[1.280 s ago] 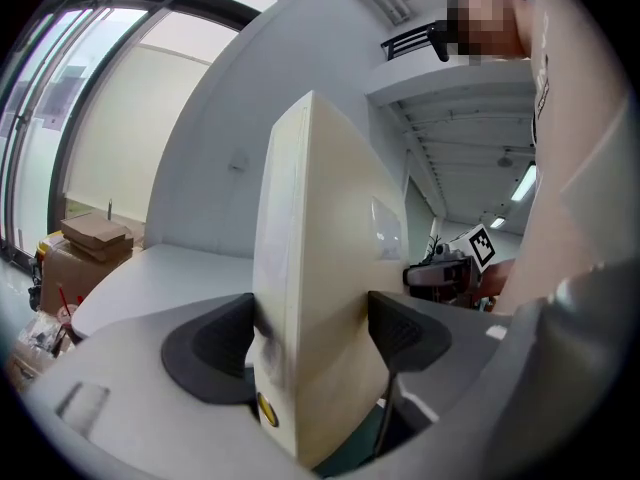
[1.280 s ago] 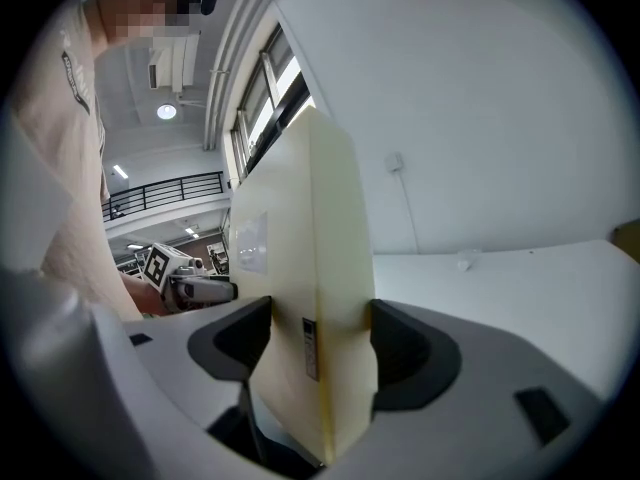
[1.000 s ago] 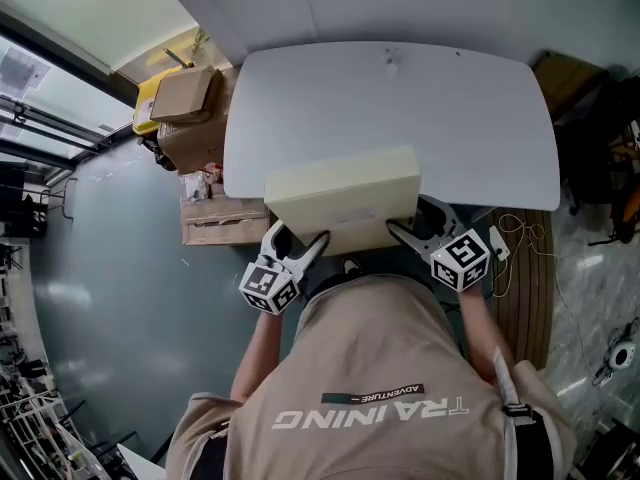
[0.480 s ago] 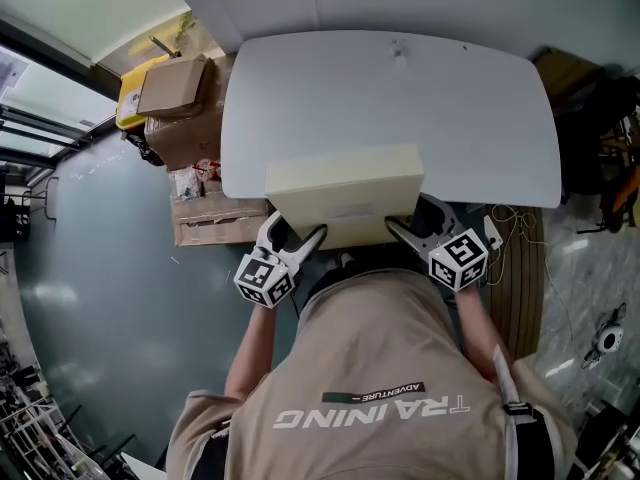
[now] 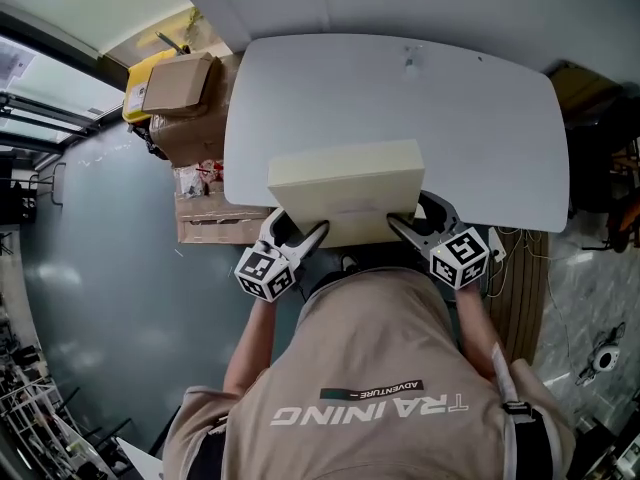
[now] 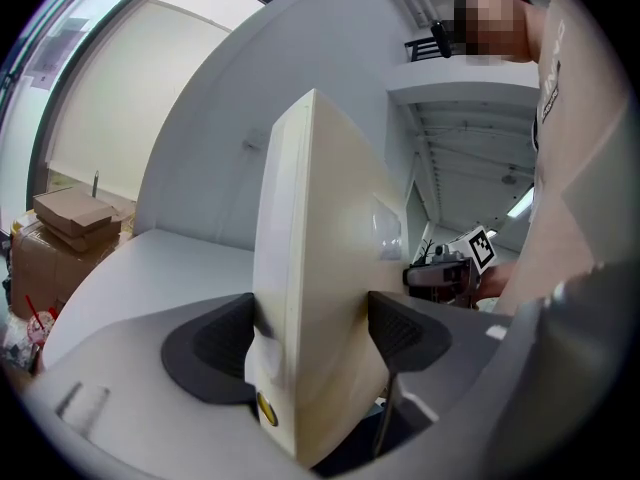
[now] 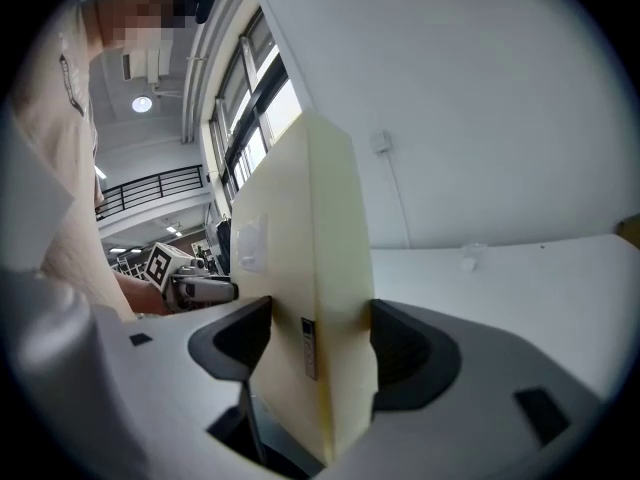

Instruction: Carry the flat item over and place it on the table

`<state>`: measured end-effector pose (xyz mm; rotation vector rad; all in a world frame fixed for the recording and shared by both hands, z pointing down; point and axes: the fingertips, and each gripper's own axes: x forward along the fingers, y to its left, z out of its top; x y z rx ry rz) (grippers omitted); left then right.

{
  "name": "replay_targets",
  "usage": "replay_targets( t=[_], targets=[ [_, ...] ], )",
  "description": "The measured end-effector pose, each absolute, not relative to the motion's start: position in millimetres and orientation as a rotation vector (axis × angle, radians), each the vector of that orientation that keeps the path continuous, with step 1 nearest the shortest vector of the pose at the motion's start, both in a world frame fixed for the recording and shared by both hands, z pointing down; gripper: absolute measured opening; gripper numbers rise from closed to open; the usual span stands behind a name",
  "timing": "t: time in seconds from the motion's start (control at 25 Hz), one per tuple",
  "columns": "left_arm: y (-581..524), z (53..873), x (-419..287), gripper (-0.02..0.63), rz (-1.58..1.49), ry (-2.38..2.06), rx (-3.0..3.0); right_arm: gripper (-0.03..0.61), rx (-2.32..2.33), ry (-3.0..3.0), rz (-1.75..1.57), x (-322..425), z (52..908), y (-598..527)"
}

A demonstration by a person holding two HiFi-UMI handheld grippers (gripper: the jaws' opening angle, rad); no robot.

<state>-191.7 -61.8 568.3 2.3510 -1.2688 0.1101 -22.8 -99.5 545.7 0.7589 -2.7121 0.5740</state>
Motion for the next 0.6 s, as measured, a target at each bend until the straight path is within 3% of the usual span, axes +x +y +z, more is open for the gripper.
replay_targets(
  t=[0.6],
  targets=[
    [-167.2,568.5,-159.6,0.339,0.195,-1.301,2.236,0.305,0.685,-2.756,0.668,8.7,553.7,-215.1]
  ],
)
